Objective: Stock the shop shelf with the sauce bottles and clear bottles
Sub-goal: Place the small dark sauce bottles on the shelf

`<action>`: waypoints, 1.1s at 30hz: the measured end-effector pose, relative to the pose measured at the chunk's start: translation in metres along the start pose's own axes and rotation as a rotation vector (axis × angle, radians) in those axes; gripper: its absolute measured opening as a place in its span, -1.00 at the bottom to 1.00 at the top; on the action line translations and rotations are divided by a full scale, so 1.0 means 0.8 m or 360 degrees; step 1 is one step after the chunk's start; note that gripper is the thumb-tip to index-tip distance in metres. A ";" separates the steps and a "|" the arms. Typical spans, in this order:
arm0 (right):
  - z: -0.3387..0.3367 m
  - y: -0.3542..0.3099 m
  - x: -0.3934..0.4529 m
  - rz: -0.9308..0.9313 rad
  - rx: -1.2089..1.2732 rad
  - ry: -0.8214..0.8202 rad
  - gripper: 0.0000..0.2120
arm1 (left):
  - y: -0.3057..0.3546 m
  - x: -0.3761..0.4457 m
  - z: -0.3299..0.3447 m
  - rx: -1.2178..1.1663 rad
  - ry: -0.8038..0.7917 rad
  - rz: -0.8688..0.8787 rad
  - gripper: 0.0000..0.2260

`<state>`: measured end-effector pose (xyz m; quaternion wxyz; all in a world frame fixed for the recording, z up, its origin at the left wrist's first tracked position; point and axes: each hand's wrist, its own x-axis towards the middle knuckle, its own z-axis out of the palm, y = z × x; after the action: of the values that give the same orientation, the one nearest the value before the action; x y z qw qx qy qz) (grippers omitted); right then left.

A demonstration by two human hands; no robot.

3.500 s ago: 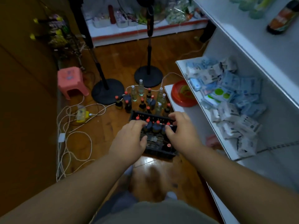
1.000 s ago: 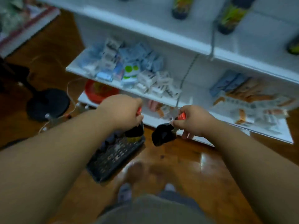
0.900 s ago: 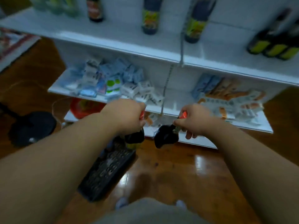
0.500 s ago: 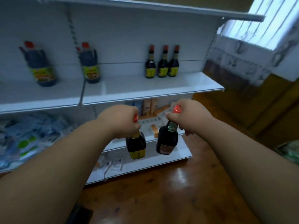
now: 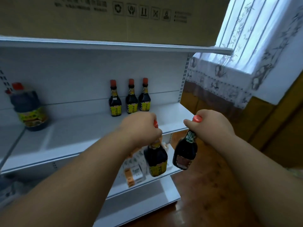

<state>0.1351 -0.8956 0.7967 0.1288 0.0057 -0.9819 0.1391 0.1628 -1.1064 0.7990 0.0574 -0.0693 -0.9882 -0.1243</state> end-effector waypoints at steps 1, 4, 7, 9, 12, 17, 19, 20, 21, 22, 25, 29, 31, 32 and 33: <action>0.004 0.004 0.021 0.0023 0.0015 0.0008 -0.58 | 0.001 0.024 0.002 -0.0007 0.0017 0.0001 -0.84; 0.016 0.013 0.075 0.0066 0.0043 -0.0004 -0.53 | 0.007 0.087 0.007 -0.0033 0.0020 -0.0004 -0.84; 0.030 0.024 0.126 0.0071 0.0082 0.0021 -0.54 | 0.016 0.145 0.016 -0.0001 0.0038 -0.0004 -0.86; 0.042 0.032 0.159 0.0065 0.0122 -0.0006 -0.55 | 0.020 0.179 0.025 0.0012 0.0073 -0.0012 -0.87; 0.061 0.040 0.213 0.0014 0.0145 -0.0088 -0.55 | 0.023 0.227 0.040 0.0011 0.0083 -0.0087 -0.85; 0.091 0.055 0.298 -0.0252 0.0071 -0.0159 -0.53 | 0.034 0.293 0.060 -0.0002 0.0060 -0.0247 -0.86; 0.102 0.061 0.326 -0.0376 0.0077 -0.0158 -0.52 | 0.039 0.314 0.067 0.0020 0.0025 -0.0328 -0.88; 0.105 0.064 0.339 -0.0452 0.0040 -0.0187 -0.52 | 0.042 0.325 0.070 0.0034 -0.0008 -0.0373 -0.89; 0.109 0.068 0.352 -0.0560 -0.0048 -0.0236 -0.54 | 0.045 0.334 0.073 0.0040 -0.0046 -0.0427 -0.89; 0.110 0.069 0.364 -0.0665 -0.0153 -0.0293 -0.59 | 0.047 0.344 0.074 0.0041 -0.0074 -0.0478 -0.90; 0.114 0.065 0.397 -0.0773 -0.0323 -0.0397 -0.65 | 0.047 0.368 0.078 0.0055 -0.0071 -0.0559 -0.88; 0.140 0.062 0.425 -0.0630 -0.0168 -0.0248 -0.60 | 0.035 0.390 0.086 0.0020 0.0009 -0.0502 -0.85; 0.152 0.062 0.430 -0.0597 -0.0049 -0.0207 -0.60 | 0.028 0.396 0.093 -0.0066 0.0051 -0.0498 -0.83; 0.157 0.064 0.430 -0.0533 0.0116 -0.0196 -0.55 | 0.026 0.397 0.097 -0.0112 0.0092 -0.0505 -0.80; 0.164 0.068 0.429 -0.0464 0.0310 -0.0215 -0.54 | 0.025 0.397 0.104 -0.0156 0.0147 -0.0518 -0.77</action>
<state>-0.2321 -0.8712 0.7476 0.0801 0.1696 -0.9590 0.2126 -0.1550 -1.0273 0.7650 0.0784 0.0946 -0.9754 -0.1829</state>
